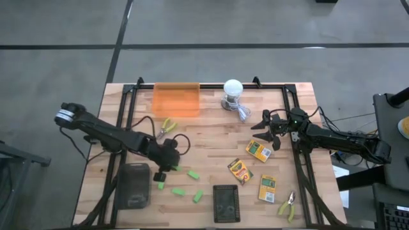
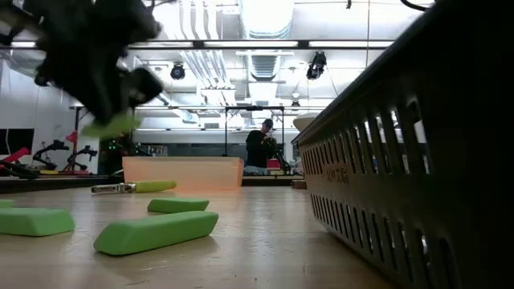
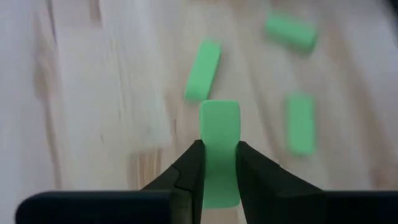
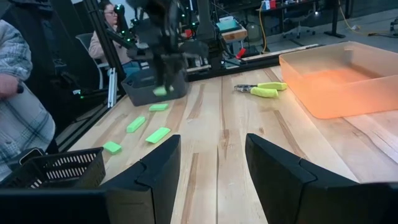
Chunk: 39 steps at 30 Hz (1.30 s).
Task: Pick & Place School Supplies
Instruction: Put the green eraser into the orange bin
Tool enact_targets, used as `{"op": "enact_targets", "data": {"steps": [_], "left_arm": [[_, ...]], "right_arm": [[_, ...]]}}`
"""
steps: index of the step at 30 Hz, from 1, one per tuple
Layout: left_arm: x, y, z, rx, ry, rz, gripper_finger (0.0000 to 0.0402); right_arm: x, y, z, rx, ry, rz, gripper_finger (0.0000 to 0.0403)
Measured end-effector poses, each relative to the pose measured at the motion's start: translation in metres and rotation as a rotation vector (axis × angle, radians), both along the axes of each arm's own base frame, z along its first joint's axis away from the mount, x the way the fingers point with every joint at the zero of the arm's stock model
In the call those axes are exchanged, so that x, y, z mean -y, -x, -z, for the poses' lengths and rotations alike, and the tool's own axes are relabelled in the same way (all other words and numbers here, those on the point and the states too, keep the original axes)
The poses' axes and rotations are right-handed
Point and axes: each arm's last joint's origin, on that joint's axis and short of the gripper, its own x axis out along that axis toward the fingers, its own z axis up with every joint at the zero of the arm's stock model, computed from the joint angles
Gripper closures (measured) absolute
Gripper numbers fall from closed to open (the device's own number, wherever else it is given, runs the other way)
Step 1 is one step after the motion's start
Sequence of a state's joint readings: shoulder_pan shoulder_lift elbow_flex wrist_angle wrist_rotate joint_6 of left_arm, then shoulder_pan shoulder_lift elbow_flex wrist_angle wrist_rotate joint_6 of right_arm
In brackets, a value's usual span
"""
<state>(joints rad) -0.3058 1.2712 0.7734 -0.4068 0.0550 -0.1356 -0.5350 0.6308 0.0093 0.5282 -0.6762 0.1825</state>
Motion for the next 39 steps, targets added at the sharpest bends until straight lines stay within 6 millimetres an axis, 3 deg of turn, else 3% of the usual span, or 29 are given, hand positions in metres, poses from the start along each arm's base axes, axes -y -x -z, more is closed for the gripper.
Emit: {"op": "enact_targets", "data": {"steps": [7,13,39], "left_arm": [[0.004,-0.007,-0.051,0.161,0.088,0.038,0.0326],[0.006,-0.013,-0.079,0.247,0.117,0.05,0.0326],[0.008,-0.02,-0.094,0.377,0.176,0.03,0.0326]], "right_arm": [[0.0,0.0,0.0,0.0,0.0,0.0,0.0225],[0.0,0.0,0.0,0.0,0.0,0.0,0.0225],[0.0,0.0,0.0,0.0,0.0,0.0,0.0225]]}}
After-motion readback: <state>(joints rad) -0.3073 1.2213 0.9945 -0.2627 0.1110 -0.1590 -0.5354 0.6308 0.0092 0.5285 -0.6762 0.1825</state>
